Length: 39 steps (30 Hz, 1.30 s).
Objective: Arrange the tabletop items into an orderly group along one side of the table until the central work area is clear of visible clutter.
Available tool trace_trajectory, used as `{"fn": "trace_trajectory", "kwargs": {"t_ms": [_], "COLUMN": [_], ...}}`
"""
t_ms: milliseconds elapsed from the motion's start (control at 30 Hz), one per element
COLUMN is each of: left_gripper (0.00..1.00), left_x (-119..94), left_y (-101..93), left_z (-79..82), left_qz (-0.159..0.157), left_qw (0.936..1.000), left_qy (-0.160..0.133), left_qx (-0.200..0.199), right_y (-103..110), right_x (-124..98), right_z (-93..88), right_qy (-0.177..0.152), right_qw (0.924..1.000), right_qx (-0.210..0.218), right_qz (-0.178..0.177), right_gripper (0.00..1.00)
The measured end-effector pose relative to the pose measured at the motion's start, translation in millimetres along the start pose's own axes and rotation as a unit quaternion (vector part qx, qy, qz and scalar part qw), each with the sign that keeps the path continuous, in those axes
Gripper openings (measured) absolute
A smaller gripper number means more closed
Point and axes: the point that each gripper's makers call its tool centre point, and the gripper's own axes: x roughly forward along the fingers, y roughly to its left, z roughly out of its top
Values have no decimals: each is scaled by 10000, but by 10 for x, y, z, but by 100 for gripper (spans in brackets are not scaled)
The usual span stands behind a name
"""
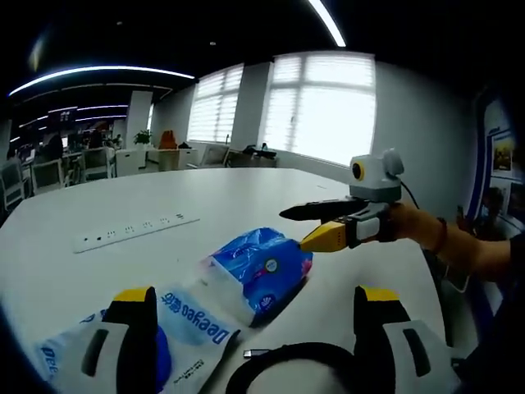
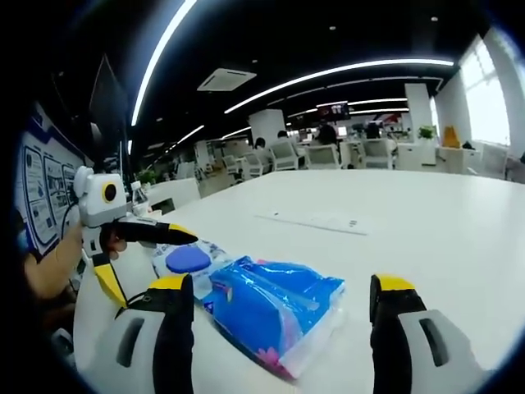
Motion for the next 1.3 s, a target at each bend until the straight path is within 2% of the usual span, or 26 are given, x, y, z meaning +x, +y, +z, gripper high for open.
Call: {"fn": "trace_trajectory", "kwargs": {"t_ms": [500, 900, 1067, 1300], "left_gripper": [100, 100, 99, 99], "left_x": [-50, -165, -205, -263], "left_y": [12, 11, 21, 20], "left_z": [-17, -27, -51, -62], "left_qz": [-82, -91, -94, -130], "left_qw": [9999, 9999, 9998, 9997], "left_qy": [-72, -128, -159, -206], "left_qx": [-31, 52, 55, 85], "right_y": [88, 263, 263, 285], "right_x": [-77, -135, -159, -219], "right_z": [-13, -27, -47, -70], "right_qy": [-22, -57, -71, -87], "right_qw": [9999, 9995, 9994, 9995], "right_qx": [-93, -215, -306, -219], "right_qz": [92, 233, 168, 188], "right_gripper": [84, 83, 81, 81]}}
